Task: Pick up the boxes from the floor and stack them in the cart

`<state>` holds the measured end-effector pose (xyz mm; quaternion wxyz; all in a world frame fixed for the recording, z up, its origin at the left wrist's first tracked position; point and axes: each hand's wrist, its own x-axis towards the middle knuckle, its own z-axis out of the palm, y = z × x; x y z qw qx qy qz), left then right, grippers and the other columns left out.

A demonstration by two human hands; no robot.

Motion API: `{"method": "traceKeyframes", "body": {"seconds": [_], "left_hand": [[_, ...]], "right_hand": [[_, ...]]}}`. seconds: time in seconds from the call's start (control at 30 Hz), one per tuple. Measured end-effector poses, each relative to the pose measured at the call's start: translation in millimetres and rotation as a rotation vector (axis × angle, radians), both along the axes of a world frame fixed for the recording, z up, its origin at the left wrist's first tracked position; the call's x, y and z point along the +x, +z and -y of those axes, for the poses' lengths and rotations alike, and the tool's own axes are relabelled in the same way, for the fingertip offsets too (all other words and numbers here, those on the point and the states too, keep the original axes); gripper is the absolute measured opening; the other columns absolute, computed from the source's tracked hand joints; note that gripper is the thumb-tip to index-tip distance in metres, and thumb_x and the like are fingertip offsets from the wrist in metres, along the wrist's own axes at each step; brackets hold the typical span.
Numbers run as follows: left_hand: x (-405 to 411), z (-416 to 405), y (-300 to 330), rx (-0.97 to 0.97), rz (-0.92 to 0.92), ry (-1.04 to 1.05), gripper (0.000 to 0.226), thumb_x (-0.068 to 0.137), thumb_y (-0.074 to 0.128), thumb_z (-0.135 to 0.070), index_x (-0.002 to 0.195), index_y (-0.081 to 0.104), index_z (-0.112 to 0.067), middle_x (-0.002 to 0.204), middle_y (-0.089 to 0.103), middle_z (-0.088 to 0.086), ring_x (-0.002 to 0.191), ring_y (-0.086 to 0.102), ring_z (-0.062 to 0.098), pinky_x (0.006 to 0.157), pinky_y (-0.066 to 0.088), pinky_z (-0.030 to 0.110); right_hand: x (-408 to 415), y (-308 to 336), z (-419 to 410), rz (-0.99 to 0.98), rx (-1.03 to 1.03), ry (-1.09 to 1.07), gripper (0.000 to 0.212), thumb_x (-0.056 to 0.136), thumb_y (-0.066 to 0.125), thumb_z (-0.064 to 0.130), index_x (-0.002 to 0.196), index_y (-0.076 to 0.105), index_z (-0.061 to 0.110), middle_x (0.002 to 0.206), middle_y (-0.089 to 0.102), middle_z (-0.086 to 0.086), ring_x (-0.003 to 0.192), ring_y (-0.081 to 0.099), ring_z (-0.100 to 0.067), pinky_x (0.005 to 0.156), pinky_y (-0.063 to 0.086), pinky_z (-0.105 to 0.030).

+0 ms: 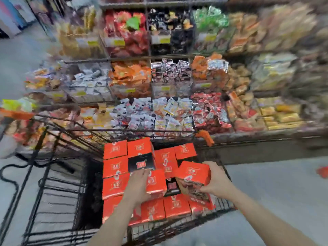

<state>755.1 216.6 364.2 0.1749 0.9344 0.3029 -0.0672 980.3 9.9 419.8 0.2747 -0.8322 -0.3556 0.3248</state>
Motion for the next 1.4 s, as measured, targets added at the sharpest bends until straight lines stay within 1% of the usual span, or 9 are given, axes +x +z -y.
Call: {"method": "traceKeyframes", "body": {"seconds": [0.17,0.33,0.43,0.6,0.77,1.0,1.27,1.33,1.4], "left_hand": [[9,-14,-23,0.102,-0.04,-0.079,0.095,0.061,0.076,-0.061,0.136,0.038,-0.016,0.133,0.043,0.001,0.125,0.04,0.022,0.107,0.034,0.037],[-8,-18,-52,0.151,-0.071,-0.066,0.106,0.041,0.092,-0.046,0.13,0.05,-0.008,0.135,0.05,0.011,0.123,0.05,0.031,0.104,0.041,0.045],[-18,-24,-61,0.118,-0.067,-0.067,0.107,0.044,0.09,-0.05,0.134,0.046,-0.011,0.14,0.047,0.009,0.125,0.048,0.031,0.105,0.037,0.045],[-42,-37,-48,0.031,-0.037,-0.028,0.099,0.074,0.055,-0.072,0.15,0.02,-0.019,0.154,0.024,0.003,0.14,0.025,0.026,0.116,0.023,0.045],[-111,-37,-48,0.015,-0.036,0.145,0.077,0.094,0.012,-0.063,0.147,0.029,-0.01,0.153,0.028,0.011,0.137,0.033,0.03,0.106,0.037,0.052],[-114,-17,-67,0.031,-0.09,0.186,0.086,0.085,-0.013,-0.067,0.151,0.001,-0.014,0.158,-0.004,0.006,0.145,-0.006,0.021,0.116,0.002,0.048],[-109,-17,-68,-0.025,-0.106,0.204,0.093,0.072,-0.025,-0.073,0.146,-0.018,-0.017,0.155,-0.021,0.005,0.14,-0.025,0.02,0.115,-0.01,0.048],[-111,-16,-65,-0.024,-0.109,0.2,0.092,0.072,-0.027,-0.073,0.146,-0.018,-0.018,0.155,-0.022,0.005,0.141,-0.025,0.02,0.115,-0.011,0.046],[-114,-15,-63,0.0,-0.121,0.18,0.093,0.071,-0.03,-0.072,0.146,-0.02,-0.017,0.154,-0.024,0.006,0.141,-0.026,0.021,0.115,-0.013,0.044]], "right_hand": [[-14,-10,14,0.055,-0.013,0.034,0.086,0.052,0.082,0.039,0.124,0.038,0.031,0.115,0.048,0.011,0.108,0.05,-0.004,0.093,0.044,-0.026],[-20,-30,23,-0.005,-0.032,0.06,0.092,0.055,0.083,0.041,0.129,0.03,0.033,0.126,0.04,0.009,0.119,0.046,-0.007,0.102,0.043,-0.035],[-28,-40,14,-0.031,-0.041,0.121,0.093,0.057,0.086,0.039,0.13,0.029,0.035,0.126,0.035,0.011,0.118,0.043,0.0,0.1,0.039,-0.017],[-49,-46,-11,-0.084,-0.068,0.28,0.099,0.059,0.087,0.037,0.135,0.023,0.035,0.127,0.027,0.016,0.116,0.042,0.003,0.094,0.039,-0.01],[-63,-55,-20,-0.113,-0.087,0.353,0.094,0.063,0.085,0.023,0.128,0.019,0.042,0.128,0.026,0.015,0.114,0.046,0.002,0.087,0.043,-0.006],[-60,-53,1,-0.014,-0.113,0.386,0.095,0.059,0.078,0.01,0.131,0.026,0.043,0.129,0.025,0.02,0.101,0.055,-0.017,0.074,0.058,-0.036],[-92,-51,-8,-0.063,-0.103,0.444,0.092,0.065,0.076,0.001,0.136,0.029,0.036,0.138,0.015,0.019,0.069,0.054,0.001,0.051,0.046,-0.018],[-109,-63,-25,-0.052,-0.058,0.474,0.095,0.066,0.076,0.001,0.136,0.028,0.042,0.148,-0.001,0.025,0.086,0.055,0.004,0.053,0.048,-0.018],[-124,-79,-43,-0.034,0.018,0.451,0.096,0.068,0.078,0.004,0.139,0.027,0.043,0.15,-0.015,0.028,0.129,0.037,-0.005,0.069,0.055,-0.018]]}}
